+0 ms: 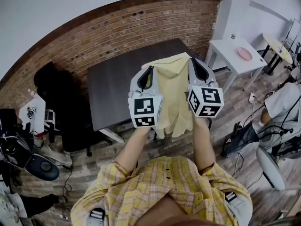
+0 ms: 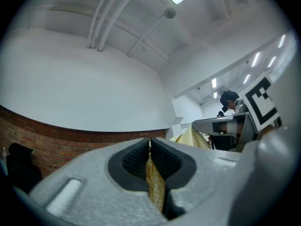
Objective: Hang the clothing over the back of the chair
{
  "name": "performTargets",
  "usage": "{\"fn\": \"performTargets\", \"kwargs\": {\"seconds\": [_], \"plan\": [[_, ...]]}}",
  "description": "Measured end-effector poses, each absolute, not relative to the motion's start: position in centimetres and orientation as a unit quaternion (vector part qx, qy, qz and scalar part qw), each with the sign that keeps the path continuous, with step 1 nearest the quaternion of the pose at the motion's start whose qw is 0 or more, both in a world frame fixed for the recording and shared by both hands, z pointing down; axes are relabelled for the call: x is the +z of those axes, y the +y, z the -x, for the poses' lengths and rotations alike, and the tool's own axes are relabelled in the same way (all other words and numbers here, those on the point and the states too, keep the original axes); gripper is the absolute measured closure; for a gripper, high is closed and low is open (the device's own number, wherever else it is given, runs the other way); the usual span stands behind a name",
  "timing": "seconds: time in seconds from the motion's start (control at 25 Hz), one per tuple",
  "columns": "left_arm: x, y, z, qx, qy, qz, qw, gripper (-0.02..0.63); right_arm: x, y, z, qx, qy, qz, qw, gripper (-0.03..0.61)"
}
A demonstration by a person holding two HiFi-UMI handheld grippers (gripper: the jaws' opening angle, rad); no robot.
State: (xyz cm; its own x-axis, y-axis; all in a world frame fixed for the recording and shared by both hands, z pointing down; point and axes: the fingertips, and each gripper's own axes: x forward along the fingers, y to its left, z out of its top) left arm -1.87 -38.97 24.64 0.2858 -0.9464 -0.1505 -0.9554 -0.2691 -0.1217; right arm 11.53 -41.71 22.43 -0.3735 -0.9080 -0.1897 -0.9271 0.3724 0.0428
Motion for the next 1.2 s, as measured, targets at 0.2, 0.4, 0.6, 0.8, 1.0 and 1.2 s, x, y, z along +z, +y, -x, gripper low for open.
{"fn": "performTargets", "kwargs": {"seconds": [0.2, 0.4, 0.6, 0.8, 1.0, 1.2], "plan": [[25.1, -40.5, 2.4, 0.023, 0.602, 0.794, 0.087, 0.601, 22.9, -43.5, -10.8, 0.066, 0.825, 0.558, 0.059, 0.565], [25.6, -42.7, 2.3, 0.021, 0.600, 0.797, 0.069, 0.600, 23.6, -45.6, -10.5, 0.058, 0.820, 0.567, 0.049, 0.563], [26.2, -44.9, 2.2, 0.016, 0.594, 0.803, 0.053, 0.600, 24.4, -47.6, -10.1, 0.050, 0.814, 0.578, 0.041, 0.563], [26.9, -46.6, 2.2, 0.015, 0.591, 0.805, 0.042, 0.601, 25.7, -49.6, -9.6, 0.038, 0.813, 0.581, 0.021, 0.563], [28.1, -48.1, 1.9, 0.011, 0.590, 0.807, 0.026, 0.600, 27.2, -51.2, -9.3, 0.025, 0.815, 0.578, 0.002, 0.563], [29.3, -49.5, 2.0, 0.002, 0.592, 0.806, 0.006, 0.600, 28.3, -52.4, -8.8, 0.013, 0.816, 0.578, -0.011, 0.563]]}}
